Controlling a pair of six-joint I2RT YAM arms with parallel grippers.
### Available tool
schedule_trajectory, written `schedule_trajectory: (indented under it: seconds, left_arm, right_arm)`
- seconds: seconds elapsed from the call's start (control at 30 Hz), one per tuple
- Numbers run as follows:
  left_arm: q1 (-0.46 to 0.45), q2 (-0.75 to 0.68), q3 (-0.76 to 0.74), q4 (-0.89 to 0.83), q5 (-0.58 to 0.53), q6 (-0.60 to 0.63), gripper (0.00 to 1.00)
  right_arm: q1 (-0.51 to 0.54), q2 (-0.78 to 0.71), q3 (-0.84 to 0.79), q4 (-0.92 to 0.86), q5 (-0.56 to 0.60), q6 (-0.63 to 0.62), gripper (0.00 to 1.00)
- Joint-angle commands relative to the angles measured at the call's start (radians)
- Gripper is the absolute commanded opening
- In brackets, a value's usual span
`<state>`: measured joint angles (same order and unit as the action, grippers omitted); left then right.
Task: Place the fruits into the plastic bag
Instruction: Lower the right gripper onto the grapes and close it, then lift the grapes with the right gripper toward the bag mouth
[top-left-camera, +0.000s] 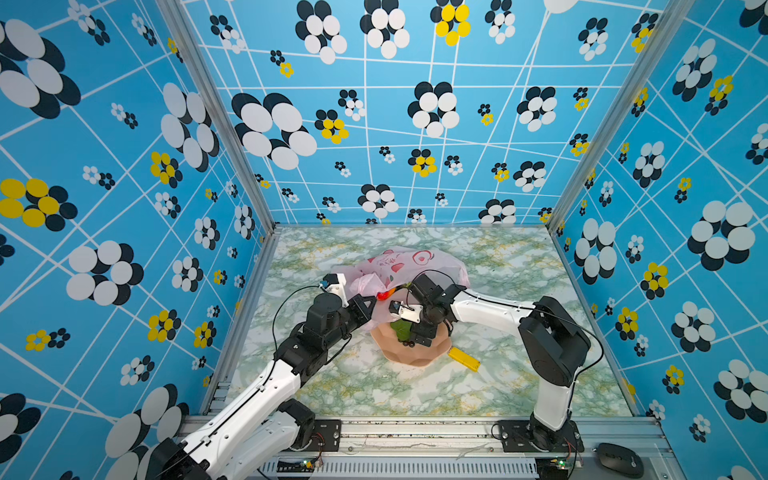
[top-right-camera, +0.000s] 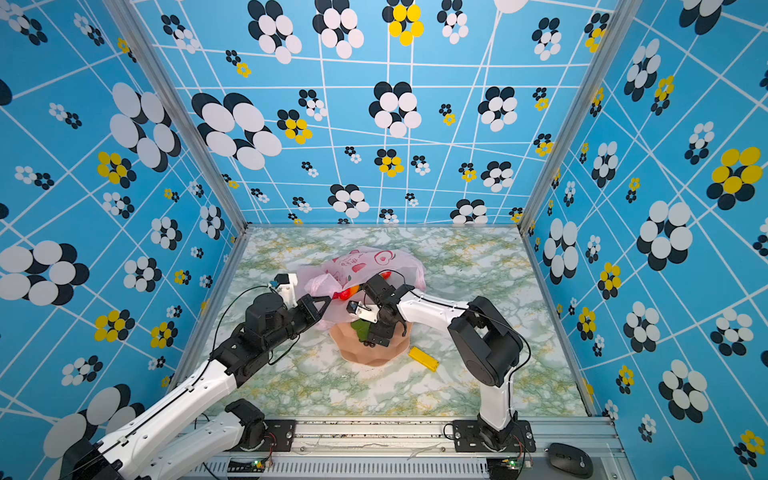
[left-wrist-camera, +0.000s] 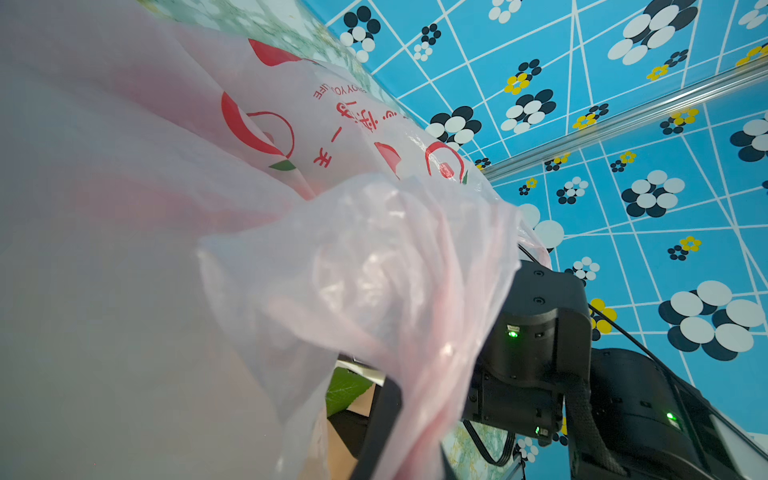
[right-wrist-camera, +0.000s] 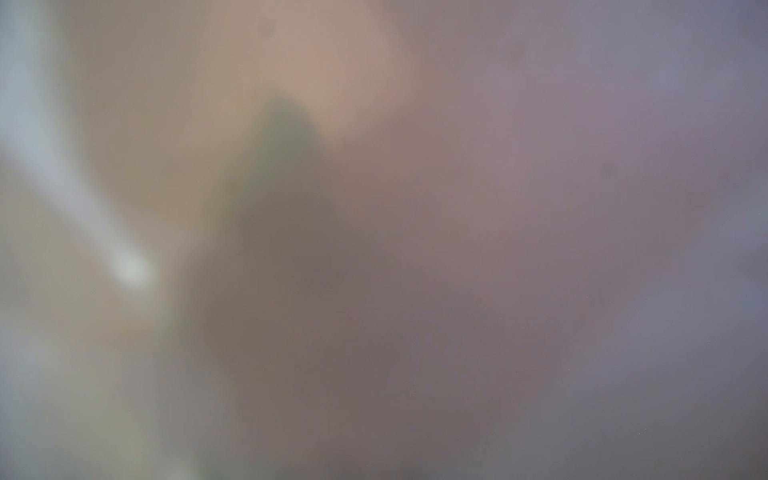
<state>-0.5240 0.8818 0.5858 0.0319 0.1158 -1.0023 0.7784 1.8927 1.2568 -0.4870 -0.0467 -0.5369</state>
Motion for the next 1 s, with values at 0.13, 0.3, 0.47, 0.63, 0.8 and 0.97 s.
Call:
schedule_trajectory:
  seconds: [0.13,0.3,0.47,0.63,0.8,0.97]
  left_arm:
    - [0.008,-0.018,0.012,0.01,0.002,0.004,0.0]
    - [0.007,-0.023,0.022,-0.001,0.005,0.004,0.0]
    - [0.007,-0.023,0.022,0.0,0.008,-0.007,0.0]
    - [0.005,-0.024,0.024,0.0,0.011,-0.013,0.0]
    - [0.004,-0.029,0.025,-0.007,0.007,-0.012,0.0]
    - [0.004,-0.023,0.027,0.0,0.006,-0.01,0.0]
  right_arm:
    - [-0.04,0.015,-0.026,0.029,-0.054,0.084,0.86]
    - [-0.066,-0.005,-0.042,0.068,-0.149,0.144,0.72]
    - [-0.088,-0.03,-0.069,0.119,-0.233,0.184,0.65]
    - [-0.109,-0.044,-0.091,0.17,-0.314,0.241,0.56]
    - [-0.129,-0.084,-0.154,0.298,-0.418,0.317,0.5]
    - [-0.146,-0.095,-0.211,0.463,-0.533,0.438,0.43]
